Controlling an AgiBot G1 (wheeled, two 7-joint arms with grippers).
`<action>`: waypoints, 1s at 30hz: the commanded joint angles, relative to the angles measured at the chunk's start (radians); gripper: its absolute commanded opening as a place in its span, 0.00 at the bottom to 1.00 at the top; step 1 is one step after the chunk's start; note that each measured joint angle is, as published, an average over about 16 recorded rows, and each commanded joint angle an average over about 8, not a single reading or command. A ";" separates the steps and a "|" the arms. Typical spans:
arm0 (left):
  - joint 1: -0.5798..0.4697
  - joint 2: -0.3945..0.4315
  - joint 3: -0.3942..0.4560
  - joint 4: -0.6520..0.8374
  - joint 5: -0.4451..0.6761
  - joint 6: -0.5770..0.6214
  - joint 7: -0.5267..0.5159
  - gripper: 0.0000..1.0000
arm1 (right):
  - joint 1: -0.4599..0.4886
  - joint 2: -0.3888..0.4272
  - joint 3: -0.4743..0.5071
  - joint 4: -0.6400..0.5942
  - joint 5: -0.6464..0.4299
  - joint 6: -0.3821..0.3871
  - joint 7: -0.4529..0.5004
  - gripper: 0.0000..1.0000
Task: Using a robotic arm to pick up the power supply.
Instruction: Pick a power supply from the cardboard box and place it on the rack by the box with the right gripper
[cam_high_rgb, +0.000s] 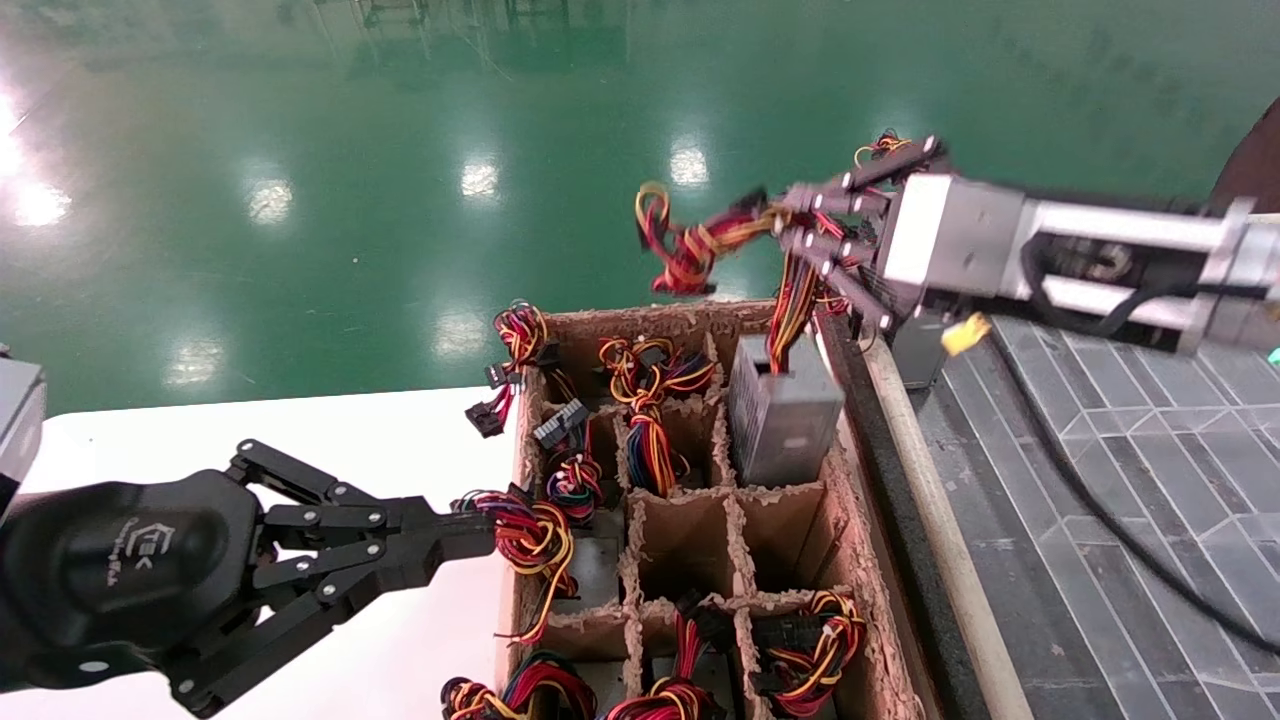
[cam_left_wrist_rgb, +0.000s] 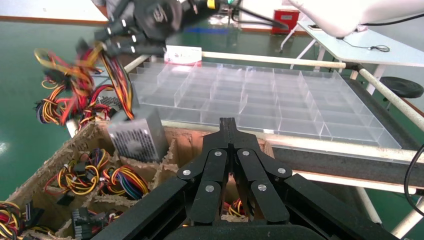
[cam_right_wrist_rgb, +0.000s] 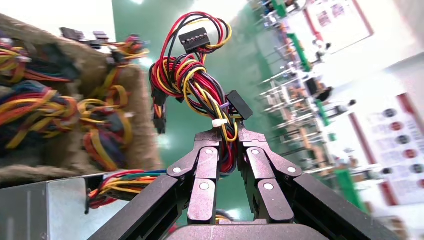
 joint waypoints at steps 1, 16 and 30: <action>0.000 0.000 0.000 0.000 0.000 0.000 0.000 0.00 | 0.013 0.006 0.005 0.021 -0.004 0.004 0.000 0.00; 0.000 0.000 0.000 0.000 0.000 0.000 0.000 0.00 | 0.164 0.024 0.022 0.052 -0.052 0.002 0.002 0.00; 0.000 0.000 0.000 0.000 0.000 0.000 0.000 0.00 | 0.210 0.103 0.038 0.071 -0.141 0.038 0.063 0.00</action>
